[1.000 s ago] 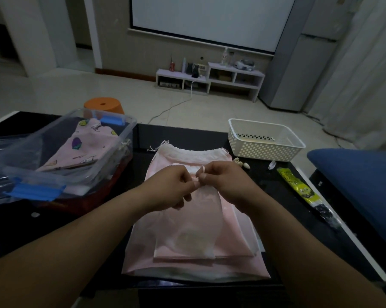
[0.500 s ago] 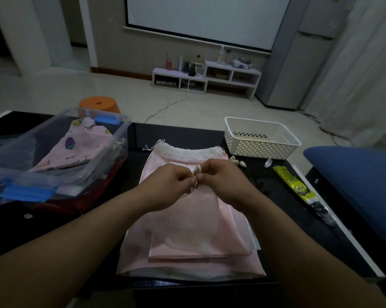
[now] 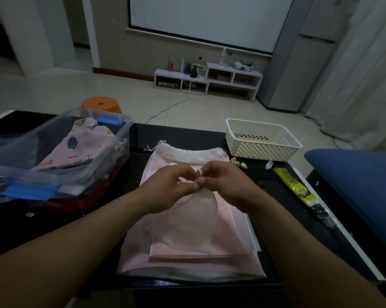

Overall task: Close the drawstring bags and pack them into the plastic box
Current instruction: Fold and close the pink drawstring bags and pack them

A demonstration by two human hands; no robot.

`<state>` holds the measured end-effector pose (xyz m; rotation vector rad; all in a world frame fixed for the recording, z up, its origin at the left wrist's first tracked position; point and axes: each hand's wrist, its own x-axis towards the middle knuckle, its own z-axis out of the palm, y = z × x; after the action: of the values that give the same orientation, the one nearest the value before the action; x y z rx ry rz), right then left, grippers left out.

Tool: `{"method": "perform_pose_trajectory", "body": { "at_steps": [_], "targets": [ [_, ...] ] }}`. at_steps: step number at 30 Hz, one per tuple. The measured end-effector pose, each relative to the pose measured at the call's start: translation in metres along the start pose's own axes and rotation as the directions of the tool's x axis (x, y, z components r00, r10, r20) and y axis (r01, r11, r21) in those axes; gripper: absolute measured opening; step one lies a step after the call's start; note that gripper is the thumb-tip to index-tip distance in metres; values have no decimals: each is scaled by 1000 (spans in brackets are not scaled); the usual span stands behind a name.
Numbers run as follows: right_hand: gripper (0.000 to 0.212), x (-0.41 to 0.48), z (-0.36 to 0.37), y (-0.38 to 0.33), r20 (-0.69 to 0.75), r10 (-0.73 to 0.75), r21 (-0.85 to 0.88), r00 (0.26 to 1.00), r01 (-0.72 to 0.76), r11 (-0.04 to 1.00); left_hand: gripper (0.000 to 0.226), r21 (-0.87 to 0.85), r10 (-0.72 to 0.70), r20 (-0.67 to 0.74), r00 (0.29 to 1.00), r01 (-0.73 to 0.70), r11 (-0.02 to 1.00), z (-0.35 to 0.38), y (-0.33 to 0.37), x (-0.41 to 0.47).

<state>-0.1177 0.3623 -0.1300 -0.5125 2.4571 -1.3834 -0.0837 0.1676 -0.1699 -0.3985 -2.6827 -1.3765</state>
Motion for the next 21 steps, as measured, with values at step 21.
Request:
{"method": "perform_pose_trajectory", "body": {
  "at_steps": [21],
  "targets": [
    [11,6,26,5,-129,-193,-328,973,142,934,10,114,-108,-144,984,125,986,18,-5,-1]
  ]
}}
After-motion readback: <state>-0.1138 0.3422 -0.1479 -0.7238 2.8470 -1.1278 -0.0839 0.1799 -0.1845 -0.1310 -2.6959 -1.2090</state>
